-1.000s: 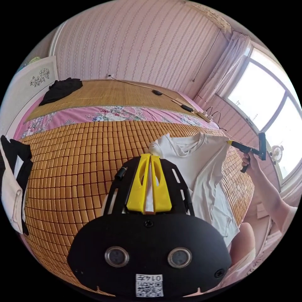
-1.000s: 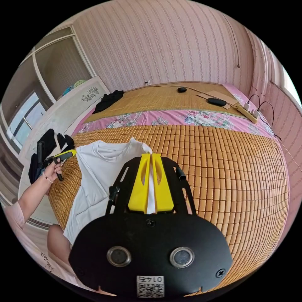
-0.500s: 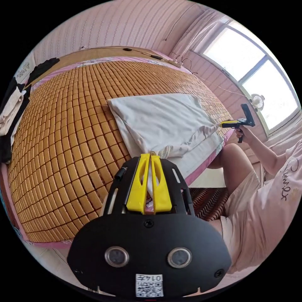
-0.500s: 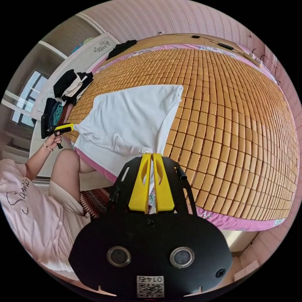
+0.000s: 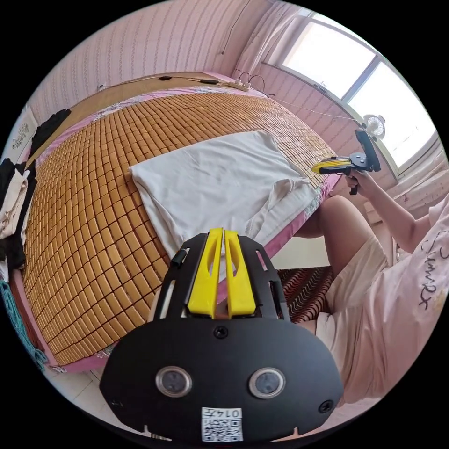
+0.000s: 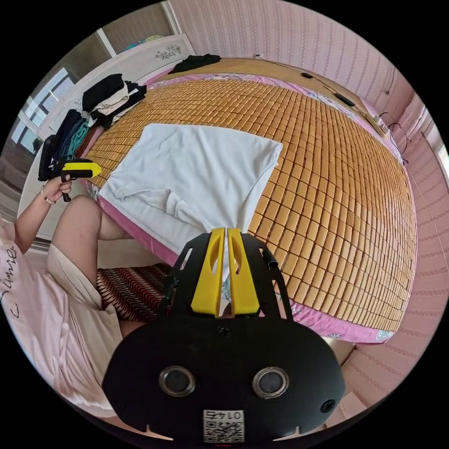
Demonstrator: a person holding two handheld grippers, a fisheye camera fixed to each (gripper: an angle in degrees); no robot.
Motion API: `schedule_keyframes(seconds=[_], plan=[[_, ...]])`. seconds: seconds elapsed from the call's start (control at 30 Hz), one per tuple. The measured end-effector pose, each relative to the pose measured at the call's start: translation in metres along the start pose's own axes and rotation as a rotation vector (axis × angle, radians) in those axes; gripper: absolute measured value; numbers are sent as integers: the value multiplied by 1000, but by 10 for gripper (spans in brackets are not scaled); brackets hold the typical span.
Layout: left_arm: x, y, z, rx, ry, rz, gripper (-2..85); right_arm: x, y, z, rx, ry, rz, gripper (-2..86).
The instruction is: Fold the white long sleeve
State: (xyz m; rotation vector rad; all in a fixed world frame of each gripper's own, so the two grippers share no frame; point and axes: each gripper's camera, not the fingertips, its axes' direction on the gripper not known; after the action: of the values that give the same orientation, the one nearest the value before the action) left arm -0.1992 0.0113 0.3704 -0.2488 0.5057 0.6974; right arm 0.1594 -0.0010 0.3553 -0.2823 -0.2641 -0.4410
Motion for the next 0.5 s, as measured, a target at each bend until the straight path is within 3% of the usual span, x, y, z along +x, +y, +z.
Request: schedule_keyframes(seconds=[0.13,0.33,0.5], plan=[[28,-38,40,-35,35,39,-10,-42,-65,38,1,-5,-132,-8],[56,-50,72,-268,109,182,-10,-72,-85,75,-244,-227,-301,-9],[65,-55,42,-199,85,202,-9,-114,-73,69,-408,-153,-490,-10]])
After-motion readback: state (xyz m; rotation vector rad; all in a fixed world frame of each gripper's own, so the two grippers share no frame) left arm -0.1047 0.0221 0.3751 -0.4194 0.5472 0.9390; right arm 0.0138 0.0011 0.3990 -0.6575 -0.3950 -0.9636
